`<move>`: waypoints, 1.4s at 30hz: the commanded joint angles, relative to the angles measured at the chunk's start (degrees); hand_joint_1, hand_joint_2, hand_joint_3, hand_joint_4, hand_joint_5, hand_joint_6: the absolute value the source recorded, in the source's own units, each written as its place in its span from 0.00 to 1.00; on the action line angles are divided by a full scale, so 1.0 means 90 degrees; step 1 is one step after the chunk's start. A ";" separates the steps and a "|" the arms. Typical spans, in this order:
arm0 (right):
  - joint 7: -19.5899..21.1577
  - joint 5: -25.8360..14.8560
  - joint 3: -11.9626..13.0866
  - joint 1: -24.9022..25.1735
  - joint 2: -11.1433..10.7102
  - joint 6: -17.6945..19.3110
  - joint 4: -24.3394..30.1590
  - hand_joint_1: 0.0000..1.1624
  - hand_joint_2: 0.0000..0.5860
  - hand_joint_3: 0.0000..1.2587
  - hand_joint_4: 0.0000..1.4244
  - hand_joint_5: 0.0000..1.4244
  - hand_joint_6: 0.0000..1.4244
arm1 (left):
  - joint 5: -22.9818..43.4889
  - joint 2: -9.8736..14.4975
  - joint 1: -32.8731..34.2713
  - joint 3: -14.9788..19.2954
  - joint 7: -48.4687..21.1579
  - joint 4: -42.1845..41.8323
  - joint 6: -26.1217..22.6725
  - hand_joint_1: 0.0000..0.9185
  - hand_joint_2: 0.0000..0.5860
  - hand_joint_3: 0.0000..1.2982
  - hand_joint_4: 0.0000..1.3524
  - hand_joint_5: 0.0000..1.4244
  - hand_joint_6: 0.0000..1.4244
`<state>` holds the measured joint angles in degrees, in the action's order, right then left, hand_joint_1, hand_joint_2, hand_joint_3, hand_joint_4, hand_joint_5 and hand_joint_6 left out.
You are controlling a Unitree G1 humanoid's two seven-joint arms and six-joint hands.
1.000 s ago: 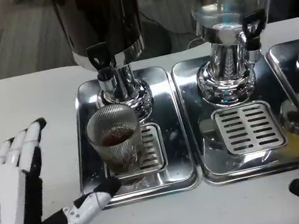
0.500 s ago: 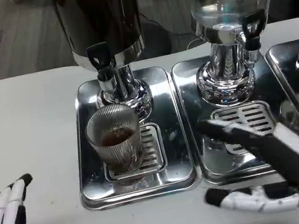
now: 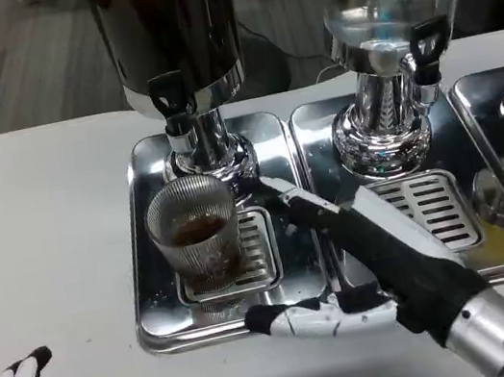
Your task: Grasp the cup under the faucet to collect the drink, then remove the cup.
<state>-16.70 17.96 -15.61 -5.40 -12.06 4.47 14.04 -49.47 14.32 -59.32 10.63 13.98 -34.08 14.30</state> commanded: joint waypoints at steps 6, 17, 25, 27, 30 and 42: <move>0.0364 0.0274 -0.0194 0.0686 0.0272 -0.0371 -0.0448 0.51 0.22 0.06 0.03 0.05 0.05 | 0.0047 -0.0042 -0.0317 0.0117 0.0113 0.0128 0.0405 0.00 0.08 0.09 0.00 0.06 0.23; 0.0766 0.0573 -0.0405 0.1187 0.0561 -0.0576 -0.1022 0.49 0.20 0.03 0.03 0.03 0.01 | 0.0150 -0.0115 -0.0552 0.0251 0.0085 0.0234 0.0651 0.00 0.09 0.10 0.00 0.06 0.24; 0.0935 0.0743 -0.0552 0.1543 0.0783 -0.0737 -0.1360 0.47 0.21 0.01 0.02 0.03 0.00 | 0.0236 -0.0146 -0.0655 0.0349 0.0064 0.0271 0.0742 0.00 0.11 0.10 0.00 0.06 0.24; 0.0976 0.0809 -0.0591 0.1640 0.0848 -0.0789 -0.1439 0.46 0.21 0.01 0.01 0.03 0.00 | 0.0258 -0.0150 -0.0670 0.0371 0.0059 0.0283 0.0760 0.00 0.11 0.10 0.00 0.06 0.24; 0.1047 0.0914 -0.0650 0.1777 0.0933 -0.0881 -0.1551 0.47 0.21 0.01 0.01 0.03 0.00 | 0.0302 -0.0152 -0.0685 0.0428 0.0047 0.0277 0.0781 0.00 0.11 0.11 0.00 0.06 0.24; 0.1278 0.1126 -0.0794 0.2125 0.1179 -0.1100 -0.2059 0.47 0.20 0.01 0.01 0.03 0.00 | 0.0482 -0.0147 -0.0760 0.0618 -0.0013 0.0335 0.0905 0.00 0.11 0.11 0.00 0.06 0.24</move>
<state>-6.03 27.79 -22.48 12.33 -2.16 -4.46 -3.36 -45.49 12.75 -65.25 15.25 14.44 -31.79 21.75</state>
